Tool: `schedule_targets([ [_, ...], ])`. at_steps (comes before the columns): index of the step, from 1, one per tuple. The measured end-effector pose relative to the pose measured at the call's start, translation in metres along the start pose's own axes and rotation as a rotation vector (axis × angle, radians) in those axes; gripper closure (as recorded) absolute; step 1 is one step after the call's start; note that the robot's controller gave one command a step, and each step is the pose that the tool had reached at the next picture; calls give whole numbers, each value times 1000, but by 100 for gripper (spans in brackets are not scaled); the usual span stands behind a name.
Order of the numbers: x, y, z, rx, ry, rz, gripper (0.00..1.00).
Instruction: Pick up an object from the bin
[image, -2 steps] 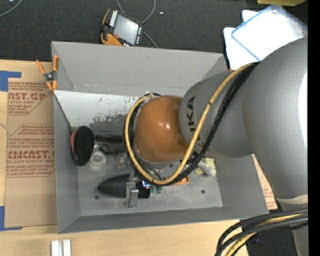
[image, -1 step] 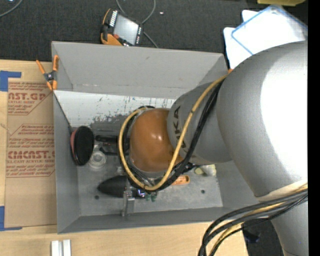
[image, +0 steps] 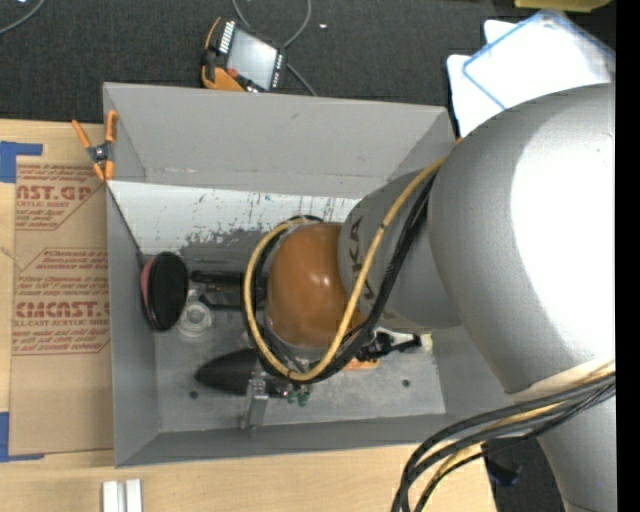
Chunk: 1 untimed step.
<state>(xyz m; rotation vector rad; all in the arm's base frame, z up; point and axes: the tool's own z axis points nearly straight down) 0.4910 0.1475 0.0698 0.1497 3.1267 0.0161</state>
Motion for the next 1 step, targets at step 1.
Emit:
schedule_targets([
  [1,0,10,-6,9,22,-139,100],
])
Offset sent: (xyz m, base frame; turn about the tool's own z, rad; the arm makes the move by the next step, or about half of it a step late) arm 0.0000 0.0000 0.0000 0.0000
